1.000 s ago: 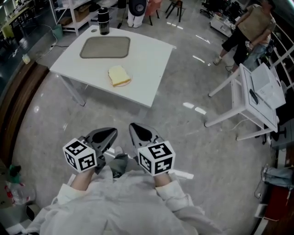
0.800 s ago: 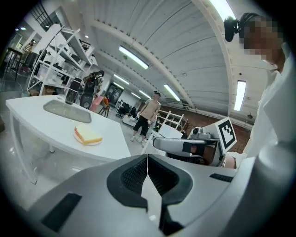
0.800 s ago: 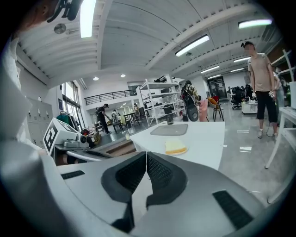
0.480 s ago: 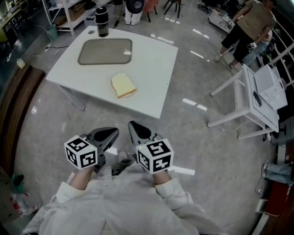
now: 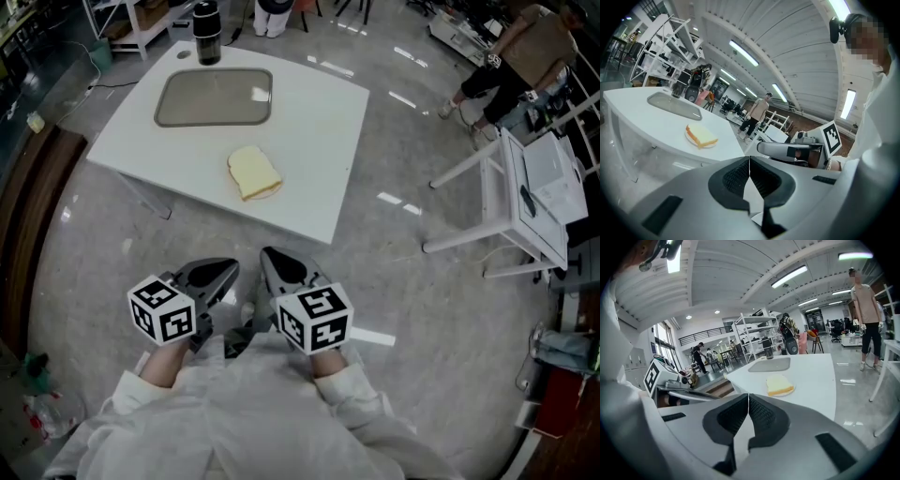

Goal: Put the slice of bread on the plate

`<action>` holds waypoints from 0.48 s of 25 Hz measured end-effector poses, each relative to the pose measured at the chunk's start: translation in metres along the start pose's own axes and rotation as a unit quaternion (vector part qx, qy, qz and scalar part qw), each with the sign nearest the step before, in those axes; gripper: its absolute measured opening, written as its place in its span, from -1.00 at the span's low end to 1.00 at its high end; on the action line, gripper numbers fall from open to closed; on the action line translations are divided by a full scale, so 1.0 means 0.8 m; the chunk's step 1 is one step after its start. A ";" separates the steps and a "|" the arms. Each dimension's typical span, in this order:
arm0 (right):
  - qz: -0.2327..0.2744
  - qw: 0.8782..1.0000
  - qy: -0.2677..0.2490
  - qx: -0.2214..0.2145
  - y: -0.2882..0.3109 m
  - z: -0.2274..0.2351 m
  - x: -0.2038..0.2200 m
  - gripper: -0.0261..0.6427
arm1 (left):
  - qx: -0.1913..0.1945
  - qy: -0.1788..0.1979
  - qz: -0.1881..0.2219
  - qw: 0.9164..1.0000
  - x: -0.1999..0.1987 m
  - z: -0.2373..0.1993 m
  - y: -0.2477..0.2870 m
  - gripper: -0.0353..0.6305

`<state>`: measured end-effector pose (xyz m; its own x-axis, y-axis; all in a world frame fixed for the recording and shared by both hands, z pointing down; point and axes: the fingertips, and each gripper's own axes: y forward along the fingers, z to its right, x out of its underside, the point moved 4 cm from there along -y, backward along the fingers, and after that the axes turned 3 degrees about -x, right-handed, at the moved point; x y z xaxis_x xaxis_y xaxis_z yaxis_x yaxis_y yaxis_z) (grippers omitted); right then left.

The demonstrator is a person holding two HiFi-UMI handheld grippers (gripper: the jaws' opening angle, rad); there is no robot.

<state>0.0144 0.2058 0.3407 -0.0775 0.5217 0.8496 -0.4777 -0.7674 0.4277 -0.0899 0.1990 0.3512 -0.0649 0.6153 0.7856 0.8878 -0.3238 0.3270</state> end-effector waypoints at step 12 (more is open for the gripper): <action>-0.004 1.000 0.010 0.015 0.040 0.041 -0.023 -0.88 | -0.008 -0.010 -0.006 1.000 -0.027 -0.042 0.027 -0.86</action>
<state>0.0296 0.1596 0.3488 -0.0924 0.5345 0.8401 -0.4523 -0.7742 0.4428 -0.0843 0.1545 0.3590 -0.0656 0.6337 0.7708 0.8798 -0.3277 0.3443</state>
